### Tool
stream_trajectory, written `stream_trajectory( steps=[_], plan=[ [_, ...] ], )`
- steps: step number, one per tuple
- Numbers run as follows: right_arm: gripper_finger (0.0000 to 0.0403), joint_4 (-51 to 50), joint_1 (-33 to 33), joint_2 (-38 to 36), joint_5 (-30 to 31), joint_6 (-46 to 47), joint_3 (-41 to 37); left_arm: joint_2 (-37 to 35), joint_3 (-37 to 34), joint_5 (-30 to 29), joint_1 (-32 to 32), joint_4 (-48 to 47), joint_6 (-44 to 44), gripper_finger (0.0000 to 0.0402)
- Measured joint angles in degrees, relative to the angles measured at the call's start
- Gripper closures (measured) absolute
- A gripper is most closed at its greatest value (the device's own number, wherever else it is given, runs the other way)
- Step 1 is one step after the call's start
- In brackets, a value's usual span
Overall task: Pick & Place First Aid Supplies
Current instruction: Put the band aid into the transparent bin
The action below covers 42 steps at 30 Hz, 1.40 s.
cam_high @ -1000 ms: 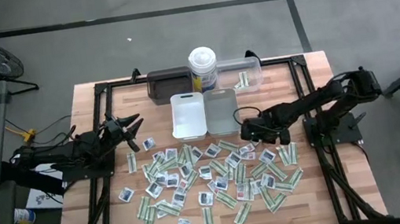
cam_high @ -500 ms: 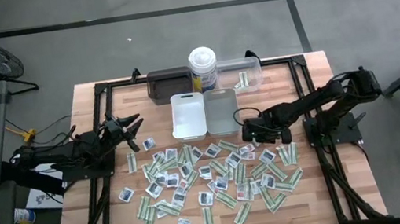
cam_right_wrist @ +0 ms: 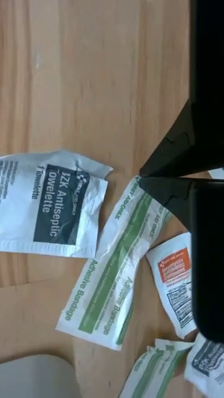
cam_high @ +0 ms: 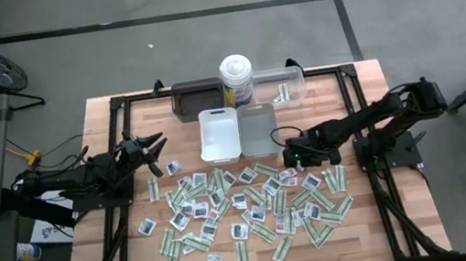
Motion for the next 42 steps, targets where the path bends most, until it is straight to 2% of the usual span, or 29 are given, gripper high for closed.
stream_trajectory(
  steps=[5, 11, 18, 30, 42],
  plan=[
    [0.0403, 0.33, 0.58, -3.05, 1.63, -1.85, -0.05, -0.02, 0.00, 0.00, -0.01, 0.00, -0.01, 0.0300],
    [0.0403, -0.14, 1.15, -4.96, -1.52, -3.01, 0.05, 0.00, -0.01, 0.00, 0.01, 0.00, 0.01, 0.0300],
    [0.0403, 0.98, 2.75, -7.71, -2.52, -3.34, 0.16, 0.00, -0.01, 0.00, -0.01, 0.00, 0.01, 0.0300],
    [0.0403, -0.75, 3.52, -17.63, 2.27, -5.69, 0.27, -0.01, 0.00, 0.00, -0.01, 0.00, -0.01, 0.0300],
    [0.0403, -6.18, 1.35, -30.66, 8.06, -13.02, 0.29, 0.00, 0.01, 0.00, -0.01, 0.00, -0.01, 0.0300]
  ],
)
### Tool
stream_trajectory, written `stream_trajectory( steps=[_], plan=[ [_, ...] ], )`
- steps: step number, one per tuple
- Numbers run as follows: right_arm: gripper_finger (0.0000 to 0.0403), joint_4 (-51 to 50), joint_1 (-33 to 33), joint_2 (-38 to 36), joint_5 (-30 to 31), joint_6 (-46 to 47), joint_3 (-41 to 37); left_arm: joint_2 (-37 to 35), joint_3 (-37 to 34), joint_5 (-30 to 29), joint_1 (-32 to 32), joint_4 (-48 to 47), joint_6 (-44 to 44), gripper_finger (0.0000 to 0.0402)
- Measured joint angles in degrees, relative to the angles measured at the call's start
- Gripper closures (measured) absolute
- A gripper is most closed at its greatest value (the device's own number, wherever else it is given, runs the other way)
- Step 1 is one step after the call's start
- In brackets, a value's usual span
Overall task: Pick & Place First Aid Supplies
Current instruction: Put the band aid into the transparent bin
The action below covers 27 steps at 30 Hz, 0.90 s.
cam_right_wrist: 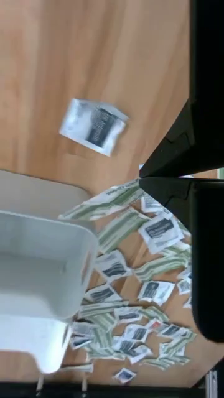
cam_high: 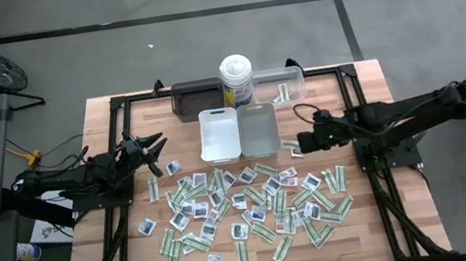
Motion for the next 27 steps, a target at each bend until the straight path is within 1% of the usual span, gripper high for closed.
stream_trajectory(
  steps=[4, 9, 13, 18, 20, 22, 27],
  plan=[
    [0.0403, -2.06, -1.98, -3.99, 3.09, -3.17, 0.00, -0.01, 0.00, 0.00, 0.00, 0.00, 0.01, 0.0300],
    [0.0403, -0.58, -6.17, -7.44, 8.43, -8.53, 0.02, -0.01, -0.01, 0.00, 0.01, 0.01, 0.00, 0.0300],
    [0.0403, 3.18, -10.64, -7.64, 10.59, -12.81, 0.04, 0.00, -0.02, -0.02, 0.00, 0.00, 0.02, 0.0300],
    [0.0403, 7.50, -17.12, -5.41, 13.05, -15.89, 0.04, -0.01, -0.02, -0.01, 0.00, 0.01, 0.01, 0.0300],
    [0.0403, 9.38, -20.32, -3.80, 12.87, -17.60, 0.07, 0.00, 0.00, 0.00, 0.00, 0.00, 0.00, 0.0300],
    [0.0403, 11.12, -23.55, -1.75, 11.09, -19.20, 0.07, -0.02, -0.02, -0.02, 0.00, 0.02, 0.00, 0.0300],
    [0.0403, 18.86, -30.65, 5.49, 4.36, -21.18, 0.07, -0.01, 0.00, 0.00, 0.00, 0.00, 0.00, 0.0300]
  ],
)
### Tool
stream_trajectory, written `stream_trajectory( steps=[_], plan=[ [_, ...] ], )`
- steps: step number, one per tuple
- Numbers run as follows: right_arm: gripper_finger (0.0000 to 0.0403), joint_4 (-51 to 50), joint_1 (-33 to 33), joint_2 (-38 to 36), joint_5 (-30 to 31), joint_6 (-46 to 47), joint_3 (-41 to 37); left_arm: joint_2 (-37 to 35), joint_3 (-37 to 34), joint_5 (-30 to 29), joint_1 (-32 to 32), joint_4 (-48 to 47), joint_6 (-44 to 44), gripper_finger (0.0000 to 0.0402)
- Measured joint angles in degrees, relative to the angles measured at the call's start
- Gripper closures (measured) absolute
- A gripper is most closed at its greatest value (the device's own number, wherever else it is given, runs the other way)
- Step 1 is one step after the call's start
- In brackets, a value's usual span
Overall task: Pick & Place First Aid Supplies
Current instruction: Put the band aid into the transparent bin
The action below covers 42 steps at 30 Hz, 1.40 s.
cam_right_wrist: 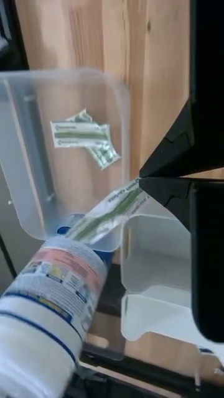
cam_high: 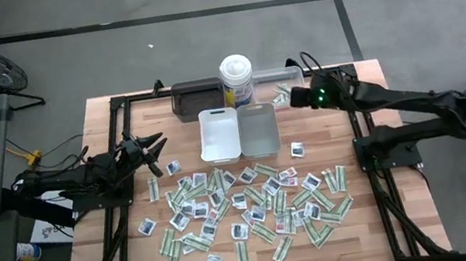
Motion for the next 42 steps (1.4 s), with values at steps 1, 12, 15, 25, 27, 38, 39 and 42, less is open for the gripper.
stream_trajectory(
  steps=[1, 12, 15, 25, 27, 38, 39, 42],
  plan=[
    [0.0403, 1.82, -1.28, 1.71, -0.97, -0.09, 0.00, -0.01, 0.00, 0.00, 0.02, 0.01, 0.00, 0.0300],
    [0.0403, 20.04, -12.73, 20.92, -13.64, 1.20, 0.00, -0.01, 0.00, -0.02, 0.02, 0.00, 0.02, 0.0300],
    [0.0403, 22.94, -13.79, 23.74, -15.31, 2.48, 0.00, 0.00, -0.01, 0.00, 0.01, 0.01, 0.00, 0.0300],
    [0.0402, 22.28, -14.94, 24.95, -16.82, 2.07, 0.00, 0.01, 0.00, 0.00, 0.00, 0.01, 0.02, 0.0300],
    [0.0401, 22.00, -14.96, 24.95, -16.82, 2.00, 0.00, -0.01, -0.01, 0.00, 0.00, 0.01, 0.00, 0.0300],
    [0.0301, 21.88, -14.96, 24.95, -16.05, 2.46, 0.00, 0.01, 0.00, -0.02, 0.01, 0.00, 0.02, 0.0300],
    [0.0292, 22.01, -14.96, 24.95, -16.05, 2.44, 0.00, 0.01, 0.00, -0.01, 0.01, 0.01, 0.00, 0.0300],
    [0.0270, 23.19, -14.63, 24.50, -16.49, 1.51, -0.04, 0.00, 0.00, 0.00, 0.00, 0.02, 0.01, 0.0300]
  ],
)
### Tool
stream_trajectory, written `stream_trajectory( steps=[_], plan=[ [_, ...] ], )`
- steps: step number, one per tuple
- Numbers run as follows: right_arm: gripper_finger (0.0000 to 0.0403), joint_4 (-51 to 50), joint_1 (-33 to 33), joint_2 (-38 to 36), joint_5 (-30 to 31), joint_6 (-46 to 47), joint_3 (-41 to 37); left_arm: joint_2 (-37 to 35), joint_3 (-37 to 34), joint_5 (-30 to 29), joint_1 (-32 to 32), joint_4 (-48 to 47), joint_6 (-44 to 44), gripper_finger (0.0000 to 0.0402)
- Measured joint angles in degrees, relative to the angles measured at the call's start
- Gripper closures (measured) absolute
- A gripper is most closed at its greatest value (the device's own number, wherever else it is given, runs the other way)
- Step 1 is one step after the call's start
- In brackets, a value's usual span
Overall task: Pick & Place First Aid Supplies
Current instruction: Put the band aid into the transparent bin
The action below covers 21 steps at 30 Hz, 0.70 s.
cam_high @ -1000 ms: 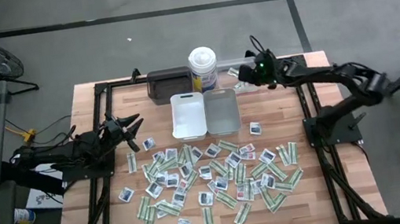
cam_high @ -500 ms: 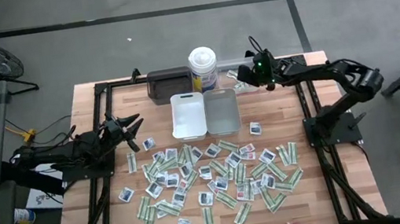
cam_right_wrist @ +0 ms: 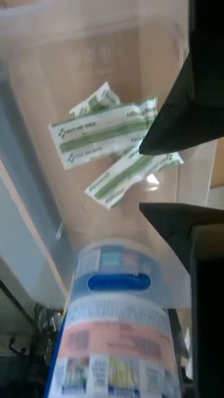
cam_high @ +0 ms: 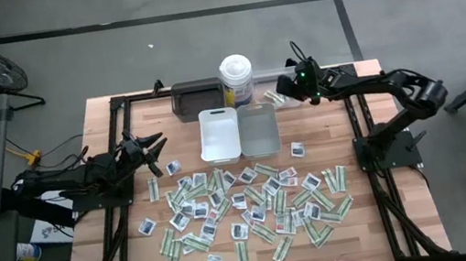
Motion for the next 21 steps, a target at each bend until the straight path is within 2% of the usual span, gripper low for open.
stream_trajectory(
  steps=[5, 16, 21],
  plan=[
    [0.0254, 0.65, 0.80, -1.89, -0.61, -1.20, 0.00, 0.00, 0.00, 0.00, 0.00, -0.01, 0.00, 0.0300],
    [0.0269, 0.29, 3.16, -3.44, -4.82, -5.47, 0.00, -0.01, 0.00, 0.00, 0.02, -0.02, -0.01, 0.0300],
    [0.0269, -2.32, 5.17, -6.60, -5.95, -7.77, 0.00, 0.00, -0.02, -0.01, 0.01, -0.01, -0.01, 0.0300]
  ],
)
